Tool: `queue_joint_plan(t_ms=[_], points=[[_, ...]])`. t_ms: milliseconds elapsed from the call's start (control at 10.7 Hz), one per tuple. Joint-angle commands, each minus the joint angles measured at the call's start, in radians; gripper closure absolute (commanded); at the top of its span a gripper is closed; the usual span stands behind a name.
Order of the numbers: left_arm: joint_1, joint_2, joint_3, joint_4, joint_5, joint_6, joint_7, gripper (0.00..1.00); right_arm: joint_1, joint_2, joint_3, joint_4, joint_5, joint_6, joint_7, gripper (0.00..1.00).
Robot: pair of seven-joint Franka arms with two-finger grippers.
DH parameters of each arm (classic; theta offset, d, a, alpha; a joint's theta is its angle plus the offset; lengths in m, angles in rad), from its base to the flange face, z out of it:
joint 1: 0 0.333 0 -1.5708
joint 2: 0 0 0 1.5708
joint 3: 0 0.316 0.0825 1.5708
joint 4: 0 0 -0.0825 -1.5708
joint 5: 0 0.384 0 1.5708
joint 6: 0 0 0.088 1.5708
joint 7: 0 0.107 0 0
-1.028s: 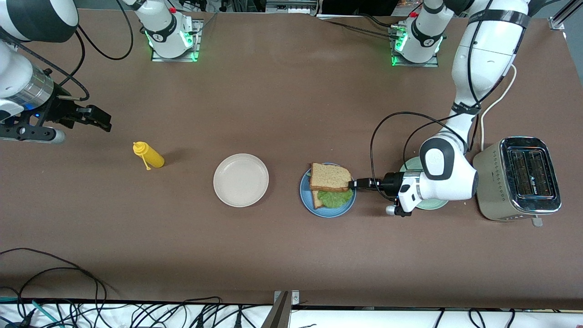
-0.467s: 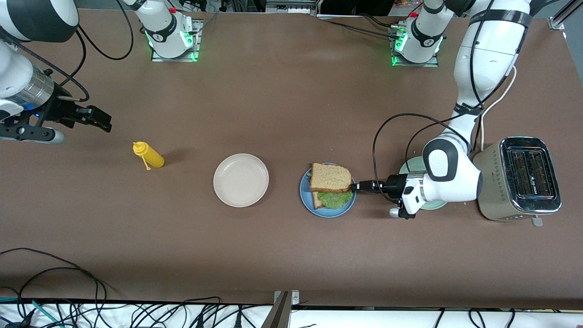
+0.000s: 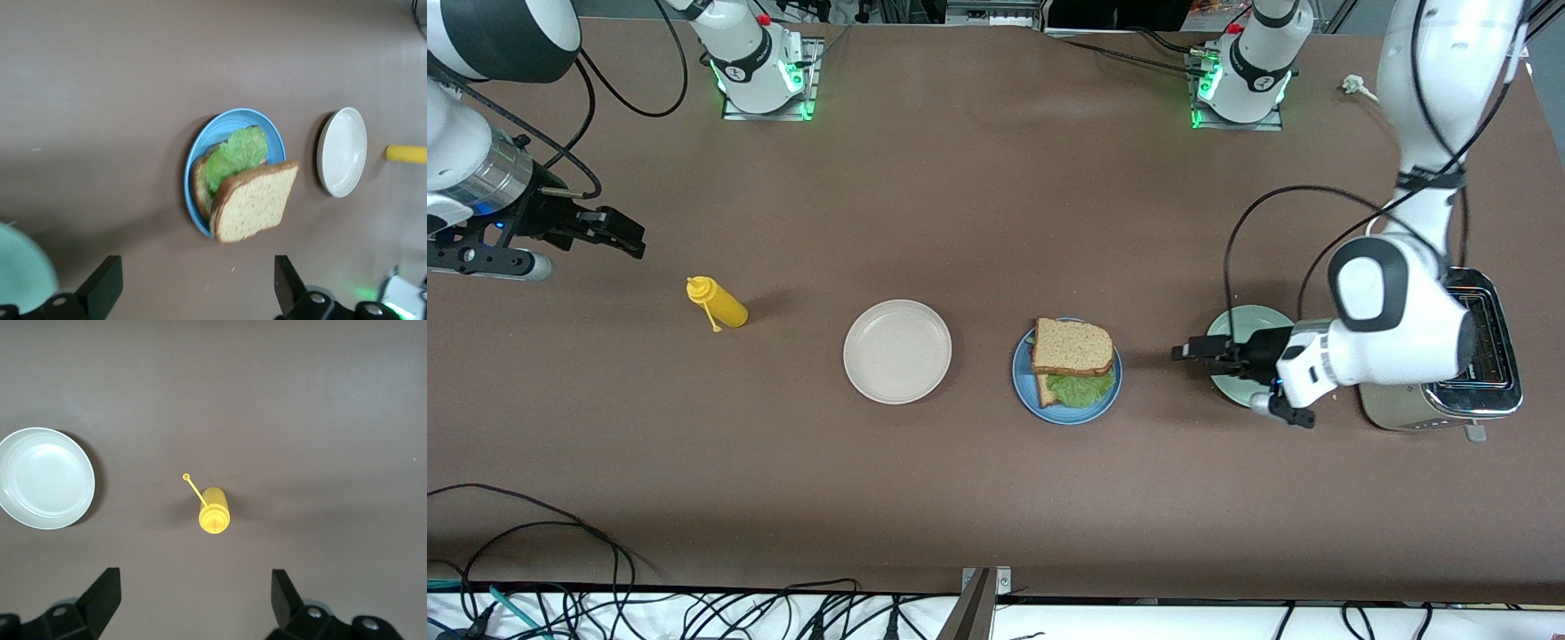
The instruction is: Make sandwich in blue plate with both arms
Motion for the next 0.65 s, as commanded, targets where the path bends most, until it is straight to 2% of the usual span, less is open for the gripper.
queue_joint_plan(t_ms=[0, 187, 561], points=[[0.015, -0.225, 0.000, -0.153, 0.226, -0.017, 0.005, 0.00, -0.001, -0.002, 0.002, 0.001, 0.016, 0.014, 0.012, 0.00], [0.031, -0.324, 0.000, -0.155, 0.402, -0.109, -0.025, 0.00, -0.001, 0.002, 0.002, 0.001, 0.016, 0.033, 0.012, 0.00], [0.035, -0.482, -0.017, -0.146, 0.634, -0.318, -0.166, 0.00, -0.001, 0.007, 0.002, -0.001, 0.016, 0.033, 0.012, 0.00]])
